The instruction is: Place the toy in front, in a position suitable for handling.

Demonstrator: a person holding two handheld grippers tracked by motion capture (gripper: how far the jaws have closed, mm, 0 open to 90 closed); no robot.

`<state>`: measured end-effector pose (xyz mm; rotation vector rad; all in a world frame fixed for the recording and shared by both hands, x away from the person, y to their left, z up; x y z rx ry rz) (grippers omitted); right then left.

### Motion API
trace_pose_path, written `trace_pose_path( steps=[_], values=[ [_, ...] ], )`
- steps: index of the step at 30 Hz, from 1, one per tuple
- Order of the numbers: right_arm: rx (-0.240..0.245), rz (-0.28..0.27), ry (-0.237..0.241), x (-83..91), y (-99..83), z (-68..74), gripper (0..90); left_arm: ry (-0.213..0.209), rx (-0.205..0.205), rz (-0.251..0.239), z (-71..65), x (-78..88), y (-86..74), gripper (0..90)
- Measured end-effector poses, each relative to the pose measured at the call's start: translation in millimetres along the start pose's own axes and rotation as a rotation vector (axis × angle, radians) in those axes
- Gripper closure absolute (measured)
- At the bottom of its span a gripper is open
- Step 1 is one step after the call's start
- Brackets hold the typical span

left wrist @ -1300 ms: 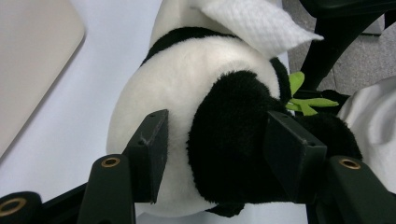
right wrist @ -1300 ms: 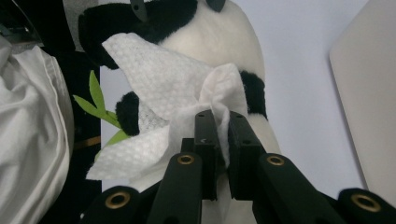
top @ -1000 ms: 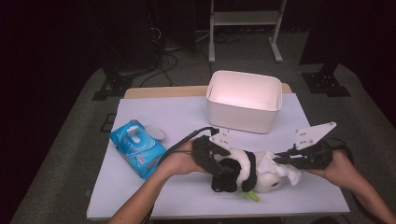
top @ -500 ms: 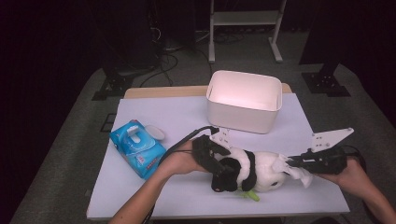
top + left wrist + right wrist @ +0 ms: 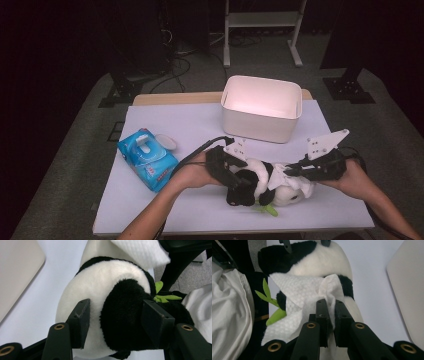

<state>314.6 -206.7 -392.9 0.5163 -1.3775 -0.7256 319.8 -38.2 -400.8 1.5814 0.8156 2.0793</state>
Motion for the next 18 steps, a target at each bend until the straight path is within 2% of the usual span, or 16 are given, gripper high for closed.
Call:
trace_pose_path(
  steps=[3, 7, 10, 13, 16, 18],
  values=[
    [-0.012, -0.014, -0.001, 2.6, -3.5, 0.5, 82.9, -0.002, 0.006, -0.005, -0.9, -0.8, 1.0, 41.5],
    [0.001, -0.004, -0.003, -3.3, 0.7, 0.7, 82.9, 0.003, -0.006, 0.009, -1.0, -1.8, 2.8, 41.4],
    [0.017, 0.007, 0.020, -14.5, 7.3, -0.5, 82.9, 0.003, -0.014, 0.015, -2.0, -1.8, 3.5, 41.4],
    [0.035, 0.034, 0.037, -29.4, 14.6, -2.0, 82.6, 0.006, -0.005, 0.021, -1.7, -2.6, 3.0, 41.3],
    [0.033, 0.042, 0.038, -31.8, 17.8, -4.5, 81.4, 0.003, 0.001, 0.016, 0.4, -2.3, 1.8, 41.3],
    [0.018, 0.043, 0.041, -28.0, 18.6, -5.0, 76.7, -0.004, 0.004, 0.005, -0.1, -2.5, 1.9, 41.3]
  ],
)
Point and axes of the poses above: each handheld gripper's, and its own axes: x roughly backward along the jaws, y roughly out of its top, z roughly to its left, the point moved 9 cm from there along -x, roughly forward along the jaws, and after that the axes turned 14 degrees about y, right-handed, at the moved point
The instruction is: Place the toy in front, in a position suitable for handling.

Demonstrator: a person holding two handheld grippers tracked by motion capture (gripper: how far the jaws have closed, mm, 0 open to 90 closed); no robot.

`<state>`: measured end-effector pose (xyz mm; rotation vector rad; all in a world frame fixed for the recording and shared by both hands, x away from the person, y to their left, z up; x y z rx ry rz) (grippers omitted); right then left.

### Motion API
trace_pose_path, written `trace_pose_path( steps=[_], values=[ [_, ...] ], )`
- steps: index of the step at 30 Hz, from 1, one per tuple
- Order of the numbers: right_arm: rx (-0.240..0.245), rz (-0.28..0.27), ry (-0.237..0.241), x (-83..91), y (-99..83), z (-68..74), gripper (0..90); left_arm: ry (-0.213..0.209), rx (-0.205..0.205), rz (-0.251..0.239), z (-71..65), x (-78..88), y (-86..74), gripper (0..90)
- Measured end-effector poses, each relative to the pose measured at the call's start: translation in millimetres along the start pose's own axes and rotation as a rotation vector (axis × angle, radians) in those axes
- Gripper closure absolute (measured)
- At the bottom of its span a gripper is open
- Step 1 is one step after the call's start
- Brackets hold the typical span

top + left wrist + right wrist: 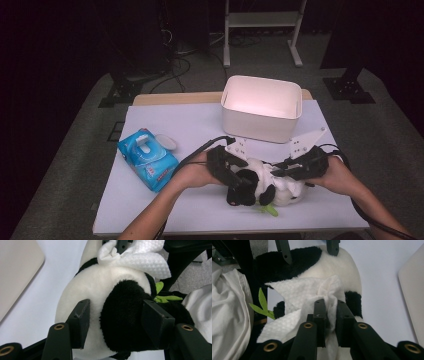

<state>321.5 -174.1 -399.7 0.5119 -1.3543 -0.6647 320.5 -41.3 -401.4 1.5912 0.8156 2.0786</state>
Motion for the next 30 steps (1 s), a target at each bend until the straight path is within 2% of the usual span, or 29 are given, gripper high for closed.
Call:
trace_pose_path(
  steps=[2, 5, 13, 17, 21, 25, 30],
  values=[
    [-0.004, 0.002, -0.011, 3.2, 0.2, 0.7, 71.5, 0.000, -0.007, 0.004, -0.2, 0.1, 0.2, 41.3],
    [-0.002, -0.008, -0.011, 8.5, 1.5, 3.5, 68.6, 0.001, -0.007, 0.005, -0.2, 0.1, 0.3, 41.3],
    [0.004, -0.032, -0.036, 26.1, 3.4, 8.6, 65.2, 0.005, -0.007, 0.006, -0.6, 0.2, 0.4, 41.3],
    [-0.001, -0.028, -0.034, 32.9, -4.1, 14.4, 64.3, 0.005, -0.007, 0.007, -0.1, 0.3, 0.3, 41.3],
    [-0.006, -0.010, -0.032, 29.8, -13.6, 17.2, 61.1, 0.007, -0.008, 0.010, 0.3, 0.1, 0.5, 41.3],
    [-0.006, 0.001, -0.023, 18.7, -16.4, 15.5, 60.3, 0.010, -0.006, 0.012, 0.4, 0.0, 0.6, 41.3],
    [0.016, -0.027, -0.027, 9.0, -10.6, 12.3, 61.6, 0.013, -0.001, 0.012, 0.9, -0.4, 0.7, 41.3]
  ],
)
Point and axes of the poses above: each handheld gripper's, and its own axes: x roughly backward along the jaws, y roughly out of its top, z roughly to its left, the point moved 9 cm from there along -x, roughly forward along the jaws, and after that the axes turned 14 degrees about y, right-handed, at the moved point
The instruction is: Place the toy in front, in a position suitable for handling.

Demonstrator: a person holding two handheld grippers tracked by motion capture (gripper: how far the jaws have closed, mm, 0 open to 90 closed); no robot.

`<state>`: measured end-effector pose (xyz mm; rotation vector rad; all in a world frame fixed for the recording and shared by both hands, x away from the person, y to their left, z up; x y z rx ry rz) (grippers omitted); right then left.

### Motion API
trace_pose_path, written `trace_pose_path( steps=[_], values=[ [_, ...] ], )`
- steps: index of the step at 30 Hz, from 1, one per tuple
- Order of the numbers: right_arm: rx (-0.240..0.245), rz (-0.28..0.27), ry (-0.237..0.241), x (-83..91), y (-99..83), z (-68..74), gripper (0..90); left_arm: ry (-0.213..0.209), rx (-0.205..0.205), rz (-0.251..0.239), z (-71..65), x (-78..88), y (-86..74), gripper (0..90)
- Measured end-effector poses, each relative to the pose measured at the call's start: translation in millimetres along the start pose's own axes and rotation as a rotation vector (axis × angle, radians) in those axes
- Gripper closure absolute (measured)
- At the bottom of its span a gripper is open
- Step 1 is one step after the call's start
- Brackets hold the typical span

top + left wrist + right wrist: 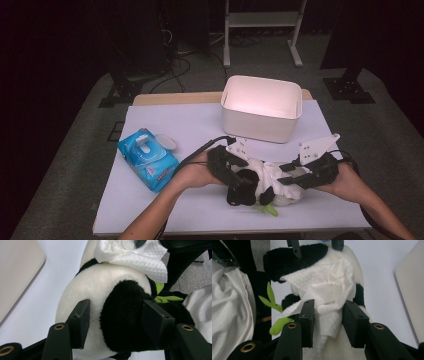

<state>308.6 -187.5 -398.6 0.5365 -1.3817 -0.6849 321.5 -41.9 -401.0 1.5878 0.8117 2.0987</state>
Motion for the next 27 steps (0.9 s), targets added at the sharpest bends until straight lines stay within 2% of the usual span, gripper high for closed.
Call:
trace_pose_path(
  steps=[11, 16, 18, 19, 27],
  values=[
    [0.027, -0.024, -0.013, -11.0, 17.6, -3.9, 61.2, 0.008, -0.003, 0.001, -0.8, -0.1, 0.2, 41.3],
    [0.040, -0.011, -0.030, -18.2, 24.5, -5.7, 62.7, 0.023, -0.010, 0.009, -1.3, -0.4, 0.3, 41.2],
    [0.039, -0.010, -0.037, -20.3, 24.9, -6.4, 68.0, 0.023, -0.011, 0.009, -1.2, -0.6, 0.1, 41.1],
    [0.046, -0.007, -0.044, -21.8, 23.9, -6.7, 75.0, 0.023, -0.009, 0.005, -1.2, -0.7, 0.1, 41.0],
    [0.007, 0.000, -0.013, -17.2, 13.7, -9.7, 81.3, 0.018, 0.003, -0.022, -1.8, 4.2, -1.3, 39.4]
  ],
)
Point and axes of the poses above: each handheld gripper's, and its own axes: x roughly backward along the jaws, y roughly out of its top, z roughly to its left, the point moved 9 cm from there along -x, roughly forward along the jaws, and after that the axes turned 14 degrees about y, right-handed, at the moved point
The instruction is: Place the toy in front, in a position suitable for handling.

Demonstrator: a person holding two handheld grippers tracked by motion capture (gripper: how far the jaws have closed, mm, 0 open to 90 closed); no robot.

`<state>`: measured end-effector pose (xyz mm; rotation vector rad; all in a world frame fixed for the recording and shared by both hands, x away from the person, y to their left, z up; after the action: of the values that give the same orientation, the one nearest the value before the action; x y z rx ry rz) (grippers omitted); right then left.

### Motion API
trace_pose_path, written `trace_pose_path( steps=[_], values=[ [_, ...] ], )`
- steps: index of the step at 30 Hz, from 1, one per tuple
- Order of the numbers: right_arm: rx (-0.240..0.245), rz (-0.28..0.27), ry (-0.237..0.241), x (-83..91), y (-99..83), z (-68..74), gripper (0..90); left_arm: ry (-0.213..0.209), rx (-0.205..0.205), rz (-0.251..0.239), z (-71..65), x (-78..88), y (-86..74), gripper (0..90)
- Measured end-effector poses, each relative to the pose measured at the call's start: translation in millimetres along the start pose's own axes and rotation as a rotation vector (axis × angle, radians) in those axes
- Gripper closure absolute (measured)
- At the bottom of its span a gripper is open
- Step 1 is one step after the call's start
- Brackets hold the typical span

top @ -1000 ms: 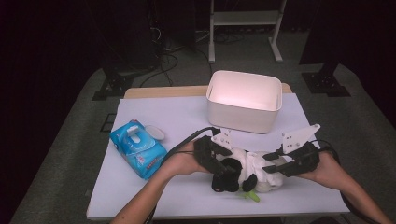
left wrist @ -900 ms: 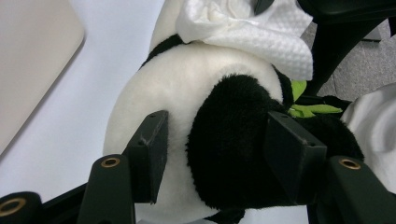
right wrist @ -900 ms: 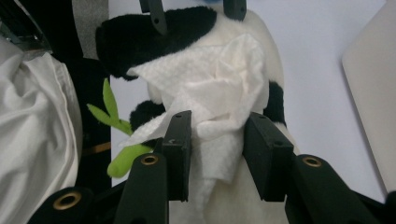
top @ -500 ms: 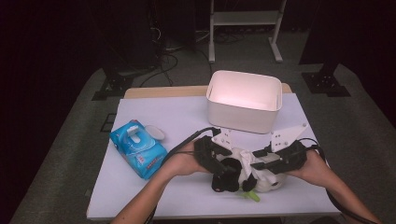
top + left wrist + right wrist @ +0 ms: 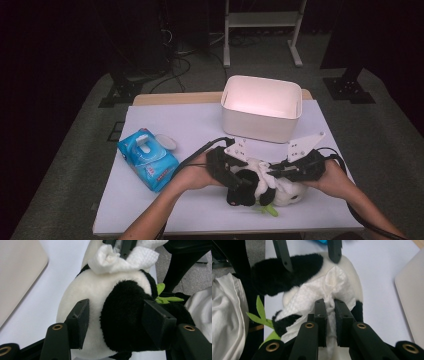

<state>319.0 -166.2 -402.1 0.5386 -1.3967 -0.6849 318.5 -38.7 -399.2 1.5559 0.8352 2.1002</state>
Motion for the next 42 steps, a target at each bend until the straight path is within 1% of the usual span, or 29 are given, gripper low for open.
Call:
trace_pose_path(
  steps=[2, 6, 10, 11, 12, 14, 16, 17, 20, 22, 24, 28, 31, 33, 38, 42],
  values=[
    [-0.011, -0.003, 0.006, 1.5, -5.6, -0.5, 81.7, -0.008, 0.004, -0.009, -1.0, 2.4, 0.0, 38.5],
    [-0.019, -0.004, 0.007, 3.3, -9.6, 0.1, 81.8, -0.017, -0.002, -0.017, -1.8, 8.3, 1.5, 36.6],
    [-0.026, -0.003, 0.003, 6.2, -13.1, 0.5, 81.8, -0.018, -0.003, -0.013, -0.6, 13.9, 1.0, 34.4],
    [-0.024, -0.004, 0.003, 7.0, -13.7, 0.0, 81.9, -0.018, 0.001, -0.013, -0.3, 14.3, 0.2, 33.9],
    [-0.032, -0.004, 0.002, 7.9, -14.7, 0.0, 81.9, -0.024, 0.002, -0.003, 0.7, 15.0, -2.9, 33.7],
    [-0.033, -0.007, 0.001, 9.9, -16.4, -1.1, 81.9, -0.027, 0.005, -0.005, 0.6, 14.8, -4.1, 33.1],
    [-0.038, -0.012, 0.000, 11.5, -17.8, -2.0, 81.9, -0.034, 0.017, -0.012, 0.2, 12.7, -5.3, 33.2],
    [-0.044, -0.014, -0.001, 11.8, -18.1, -1.9, 81.9, -0.034, 0.016, -0.015, -0.5, 10.4, -5.6, 33.2],
    [-0.044, -0.017, -0.001, 11.6, -17.2, -1.4, 81.8, -0.014, 0.004, -0.019, -2.0, 2.8, -5.7, 34.4],
    [-0.038, -0.019, -0.004, 13.0, -15.4, -1.5, 81.9, -0.001, 0.013, -0.035, -1.9, -0.8, -4.1, 36.1],
    [-0.039, -0.019, -0.006, 14.6, -14.5, -1.7, 81.9, -0.008, 0.022, -0.042, -2.4, -5.3, -2.7, 36.9],
    [-0.040, -0.008, -0.017, 17.9, -12.0, -1.3, 81.9, 0.000, 0.013, -0.045, -2.4, -12.4, 4.8, 36.9],
    [-0.024, -0.007, -0.024, 21.3, -6.8, -0.5, 81.9, 0.009, -0.004, -0.044, -3.8, -17.4, 11.5, 36.9],
    [-0.004, 0.006, -0.032, 21.7, -3.0, -0.5, 81.9, 0.012, -0.017, -0.039, -4.4, -19.9, 14.5, 36.8],
    [0.016, 0.008, -0.033, 19.5, 6.4, -0.5, 81.8, 0.012, -0.009, -0.044, -4.3, -24.2, 18.0, 36.8],
    [0.021, -0.008, -0.019, 13.4, 12.4, -1.5, 81.8, 0.014, -0.003, -0.041, -2.9, -25.6, 17.0, 36.7]
  ],
)
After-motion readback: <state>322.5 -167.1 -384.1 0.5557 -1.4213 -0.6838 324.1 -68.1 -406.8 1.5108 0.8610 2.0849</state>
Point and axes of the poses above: each handheld gripper's, and its own axes: x roughly backward along the jaws, y roughly out of its top, z roughly to its left, the point moved 9 cm from there along -x, roughly forward along the jaws, and after that the axes turned 14 degrees about y, right-handed, at the moved point
